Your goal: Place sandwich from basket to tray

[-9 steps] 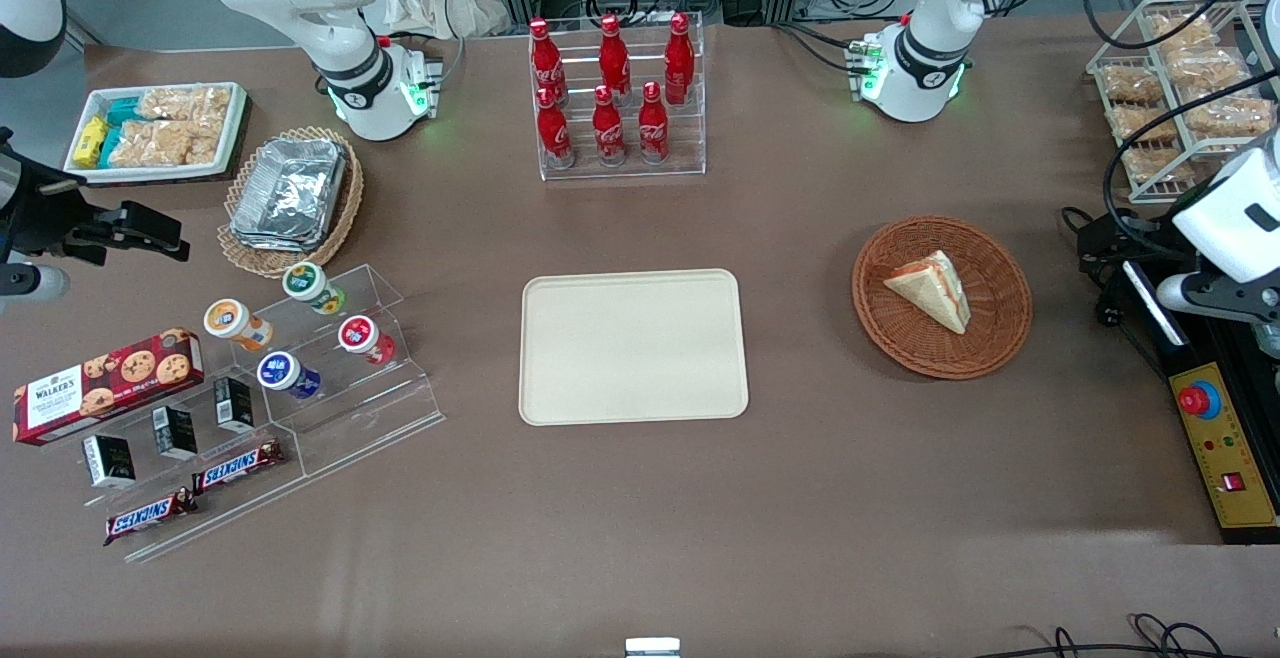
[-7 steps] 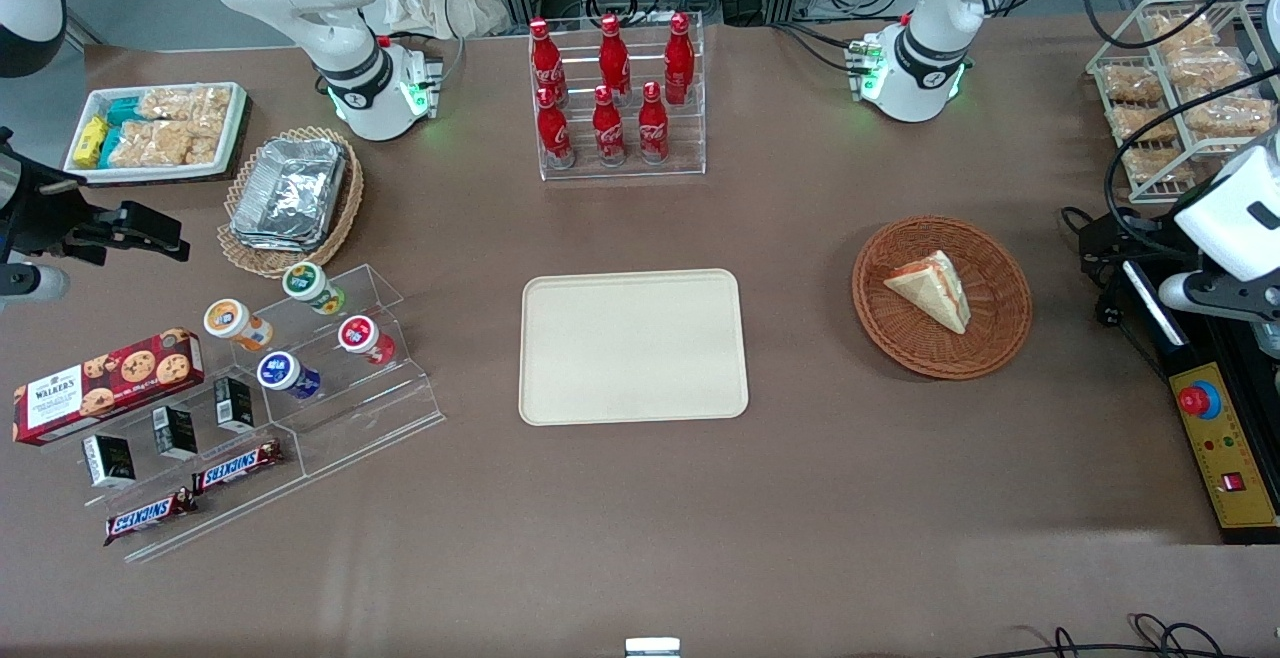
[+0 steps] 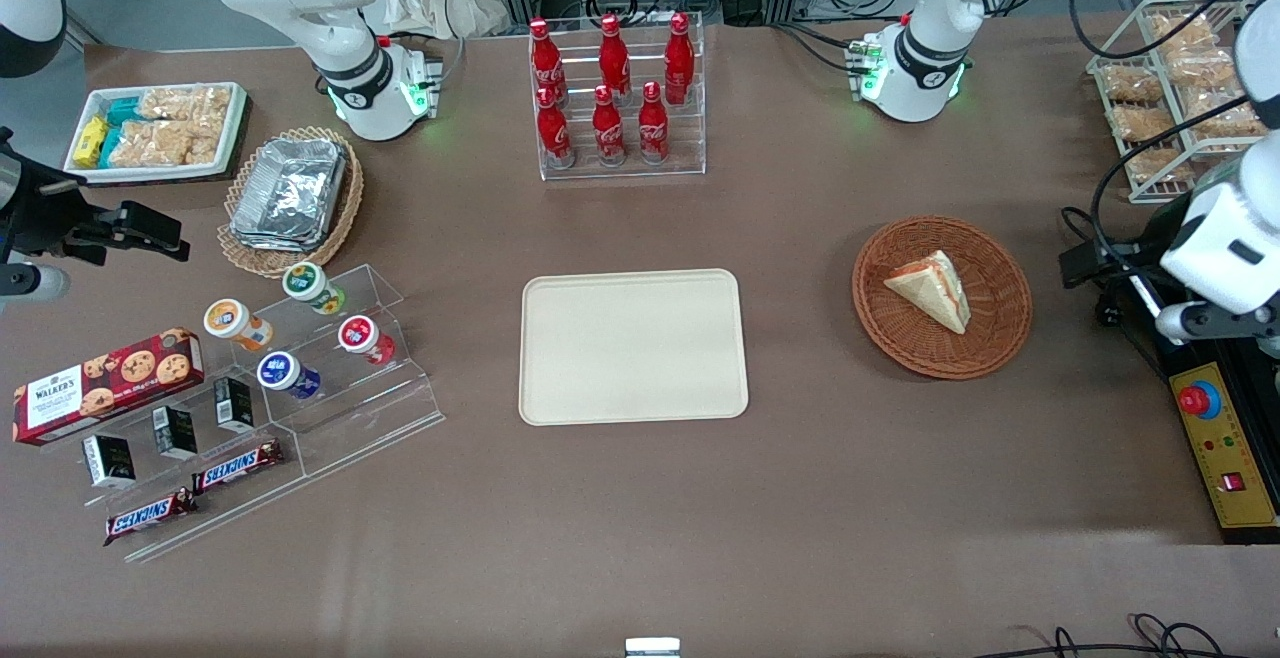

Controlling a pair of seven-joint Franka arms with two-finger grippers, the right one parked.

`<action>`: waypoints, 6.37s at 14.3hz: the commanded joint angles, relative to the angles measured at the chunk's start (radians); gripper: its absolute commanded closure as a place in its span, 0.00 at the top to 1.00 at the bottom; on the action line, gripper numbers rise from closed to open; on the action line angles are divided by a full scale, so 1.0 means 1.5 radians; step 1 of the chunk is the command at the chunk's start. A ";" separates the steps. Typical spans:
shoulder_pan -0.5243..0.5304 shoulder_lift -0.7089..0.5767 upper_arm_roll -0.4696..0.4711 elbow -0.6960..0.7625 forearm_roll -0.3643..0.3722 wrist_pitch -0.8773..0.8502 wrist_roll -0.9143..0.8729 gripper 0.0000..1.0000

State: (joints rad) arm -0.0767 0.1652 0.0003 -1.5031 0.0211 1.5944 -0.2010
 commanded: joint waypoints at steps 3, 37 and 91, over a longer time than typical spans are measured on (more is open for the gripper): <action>-0.009 -0.196 -0.015 -0.505 -0.006 0.415 -0.324 1.00; 0.018 -0.068 -0.097 -0.297 0.007 0.241 -0.343 0.00; -0.028 -0.091 -0.100 -0.097 0.035 0.073 -0.214 1.00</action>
State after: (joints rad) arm -0.0772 0.1399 -0.2534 -1.5523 0.1056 1.7233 -0.6582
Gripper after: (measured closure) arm 0.000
